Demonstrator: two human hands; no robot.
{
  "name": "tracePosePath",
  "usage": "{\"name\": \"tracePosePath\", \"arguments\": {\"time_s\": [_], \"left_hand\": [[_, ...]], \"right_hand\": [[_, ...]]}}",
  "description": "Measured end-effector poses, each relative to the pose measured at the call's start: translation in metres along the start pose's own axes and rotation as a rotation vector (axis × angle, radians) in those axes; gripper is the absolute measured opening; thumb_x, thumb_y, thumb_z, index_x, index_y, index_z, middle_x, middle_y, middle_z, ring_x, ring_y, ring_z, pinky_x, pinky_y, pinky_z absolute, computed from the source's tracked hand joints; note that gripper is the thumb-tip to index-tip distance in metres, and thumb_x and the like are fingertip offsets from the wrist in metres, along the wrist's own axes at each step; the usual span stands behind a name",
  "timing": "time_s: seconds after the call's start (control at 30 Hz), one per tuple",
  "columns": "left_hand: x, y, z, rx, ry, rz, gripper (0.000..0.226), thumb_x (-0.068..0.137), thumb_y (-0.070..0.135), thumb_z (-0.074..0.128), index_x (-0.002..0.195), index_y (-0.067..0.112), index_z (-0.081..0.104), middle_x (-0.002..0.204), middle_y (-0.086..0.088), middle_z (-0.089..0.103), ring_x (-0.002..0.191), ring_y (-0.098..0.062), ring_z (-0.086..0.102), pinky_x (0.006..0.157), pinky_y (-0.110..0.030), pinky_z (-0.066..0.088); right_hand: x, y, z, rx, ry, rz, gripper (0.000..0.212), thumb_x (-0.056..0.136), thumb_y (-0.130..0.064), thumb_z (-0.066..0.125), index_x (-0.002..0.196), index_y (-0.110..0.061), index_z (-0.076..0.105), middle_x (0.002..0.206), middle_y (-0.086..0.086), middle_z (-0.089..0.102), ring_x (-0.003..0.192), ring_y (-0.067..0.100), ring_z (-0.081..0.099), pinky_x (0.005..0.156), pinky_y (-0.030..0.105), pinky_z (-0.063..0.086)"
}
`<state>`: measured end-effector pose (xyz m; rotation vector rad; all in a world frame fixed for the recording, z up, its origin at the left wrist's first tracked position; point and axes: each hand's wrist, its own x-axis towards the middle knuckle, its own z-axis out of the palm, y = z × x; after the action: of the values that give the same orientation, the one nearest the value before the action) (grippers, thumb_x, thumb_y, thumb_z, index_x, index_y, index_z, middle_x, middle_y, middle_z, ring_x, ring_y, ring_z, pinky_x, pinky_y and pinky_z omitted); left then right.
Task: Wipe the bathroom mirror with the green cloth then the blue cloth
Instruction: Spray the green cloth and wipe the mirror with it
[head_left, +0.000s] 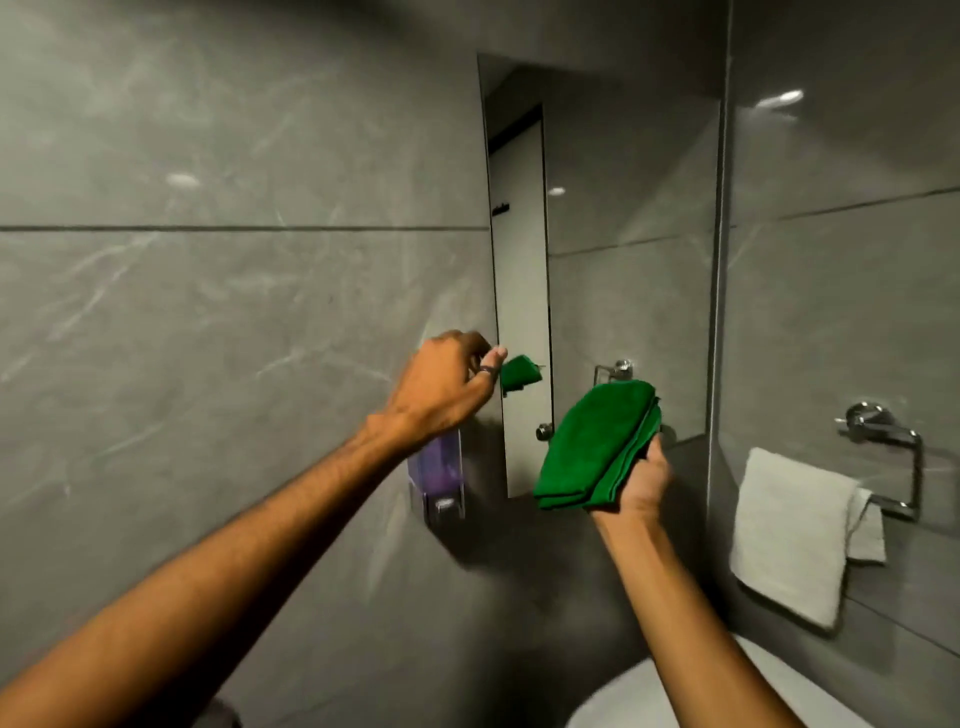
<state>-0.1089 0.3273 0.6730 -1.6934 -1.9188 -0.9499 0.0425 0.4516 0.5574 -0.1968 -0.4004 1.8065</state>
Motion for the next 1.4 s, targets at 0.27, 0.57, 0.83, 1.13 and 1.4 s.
{"name": "tracePosePath", "arguments": {"time_s": [0.27,0.57,0.83,1.13,1.4], "left_hand": [[0.164,-0.037,-0.098,0.615,0.231,0.081,0.072,0.103,0.052,0.026,0.163,0.017,0.005,0.173,-0.009,-0.004,0.160,-0.030,-0.009,0.131,-0.047,-0.004],[0.199,-0.063,-0.085,0.850,0.521,0.156,0.073,0.098,0.055,0.017,0.161,0.017,0.021,0.170,-0.012,0.016,0.158,-0.034,0.008,0.129,-0.056,0.005],[0.202,-0.061,-0.068,0.872,0.570,0.157,0.077,0.097,0.056,0.019,0.159,0.011,0.023,0.169,-0.018,0.016,0.158,-0.039,0.008,0.126,-0.063,0.010],[0.207,-0.065,-0.060,0.936,0.663,0.203,0.076,0.097,0.053,0.025,0.159,0.010,0.025,0.169,-0.019,0.016,0.158,-0.040,0.010,0.125,-0.065,0.014],[0.215,-0.068,-0.060,0.946,0.693,0.223,0.075,0.098,0.052,0.024,0.161,0.013,0.021,0.170,-0.019,0.015,0.158,-0.041,0.007,0.126,-0.064,0.009]], "right_hand": [[0.096,-0.045,0.220,-0.087,-0.314,-0.293,0.060,0.100,-0.054,0.033,0.088,-0.016,0.077,0.079,0.005,0.077,0.076,0.022,0.071,0.068,0.028,0.060],[0.182,-0.025,0.354,-1.518,-0.625,-1.613,0.053,0.103,-0.041,0.022,0.155,-0.041,0.008,0.167,-0.007,0.002,0.155,0.018,-0.004,0.126,0.045,-0.003],[0.236,-0.077,0.339,-1.473,-0.435,-1.459,0.055,0.100,-0.043,0.011,0.155,-0.039,0.007,0.167,-0.009,0.002,0.155,0.015,-0.003,0.125,0.041,-0.005],[0.361,-0.210,0.282,-1.455,-0.053,-1.211,0.051,0.107,-0.032,0.016,0.157,-0.027,0.011,0.168,0.002,0.004,0.155,0.025,0.005,0.126,0.044,0.006],[0.362,-0.194,0.272,-1.431,0.032,-1.164,0.052,0.106,-0.033,0.017,0.157,-0.024,0.011,0.168,0.004,0.005,0.155,0.026,0.006,0.125,0.044,0.006]]}}
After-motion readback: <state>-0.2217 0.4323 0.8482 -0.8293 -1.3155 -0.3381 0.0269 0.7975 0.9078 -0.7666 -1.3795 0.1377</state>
